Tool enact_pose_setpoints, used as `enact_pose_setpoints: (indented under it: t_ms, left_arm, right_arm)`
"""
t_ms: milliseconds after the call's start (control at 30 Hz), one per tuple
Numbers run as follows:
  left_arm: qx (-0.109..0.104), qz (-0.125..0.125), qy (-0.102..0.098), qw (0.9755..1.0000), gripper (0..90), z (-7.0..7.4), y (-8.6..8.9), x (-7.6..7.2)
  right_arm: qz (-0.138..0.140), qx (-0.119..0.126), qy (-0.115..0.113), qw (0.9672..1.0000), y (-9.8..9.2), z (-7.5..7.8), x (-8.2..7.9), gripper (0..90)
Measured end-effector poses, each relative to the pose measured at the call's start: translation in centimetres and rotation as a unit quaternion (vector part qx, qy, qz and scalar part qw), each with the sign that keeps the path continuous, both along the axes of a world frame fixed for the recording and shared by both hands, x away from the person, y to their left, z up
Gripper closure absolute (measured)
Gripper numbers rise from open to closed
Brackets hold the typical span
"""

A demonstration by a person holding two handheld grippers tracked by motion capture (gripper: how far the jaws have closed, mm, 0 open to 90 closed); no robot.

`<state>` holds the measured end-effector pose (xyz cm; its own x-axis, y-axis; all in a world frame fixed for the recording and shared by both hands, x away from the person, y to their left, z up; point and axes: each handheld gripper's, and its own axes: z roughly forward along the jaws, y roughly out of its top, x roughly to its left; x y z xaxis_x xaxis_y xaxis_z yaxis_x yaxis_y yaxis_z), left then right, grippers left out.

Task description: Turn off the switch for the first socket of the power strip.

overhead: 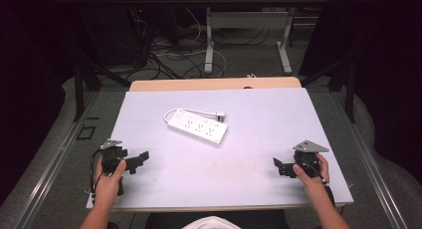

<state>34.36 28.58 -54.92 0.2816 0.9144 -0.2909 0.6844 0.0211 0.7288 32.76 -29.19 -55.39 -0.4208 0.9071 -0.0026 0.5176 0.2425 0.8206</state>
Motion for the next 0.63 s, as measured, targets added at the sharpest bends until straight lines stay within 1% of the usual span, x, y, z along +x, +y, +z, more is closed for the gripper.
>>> enact_pose_setpoints:
  t_ms: [167,267,367,467,500,533,567,600,633]
  left_arm:
    - [0.000,-0.002,0.003,1.0000,4.9,-0.21,-0.02,-0.05]
    - [0.006,-0.005,0.005,1.0000,4.9,-0.28,-0.10,-0.02]
    - [0.010,-0.005,0.004,0.9999,4.9,-0.22,-0.12,-0.09]
    - [0.012,-0.005,0.004,0.9999,4.9,-0.21,-0.07,-0.12]
    - [0.013,-0.011,0.011,0.9998,4.9,-0.10,0.05,-0.14]
    - [0.011,-0.007,0.004,0.9999,4.9,-0.21,-0.03,-0.12]
    - [0.012,-0.010,0.009,0.9998,4.9,-0.14,0.01,-0.13]
    - [0.012,-0.004,0.003,0.9999,4.9,-0.23,-0.08,-0.11]
    - [0.011,-0.004,0.004,0.9999,4.9,-0.23,-0.09,-0.10]
  right_arm:
    - [0.006,-0.006,-0.005,0.9999,-0.04,0.01,0.06,0.0]
    - [0.007,-0.007,-0.003,0.9999,-0.05,0.01,0.06,0.0]
    - [0.003,-0.002,-0.002,1.0000,-0.06,0.00,0.06,0.0]
    - [0.001,-0.002,-0.004,1.0000,-0.11,-0.03,0.10,0.0]
    - [0.001,-0.002,-0.004,1.0000,-0.11,-0.04,0.10,0.0]
    - [0.001,-0.003,-0.004,1.0000,-0.10,-0.03,0.09,0.0]
    - [0.002,-0.002,-0.002,1.0000,-0.10,0.01,0.05,0.0]
    - [0.004,-0.002,-0.002,1.0000,-0.11,0.01,0.04,0.0]
    - [0.003,-0.002,-0.002,1.0000,-0.09,0.02,0.02,0.0]
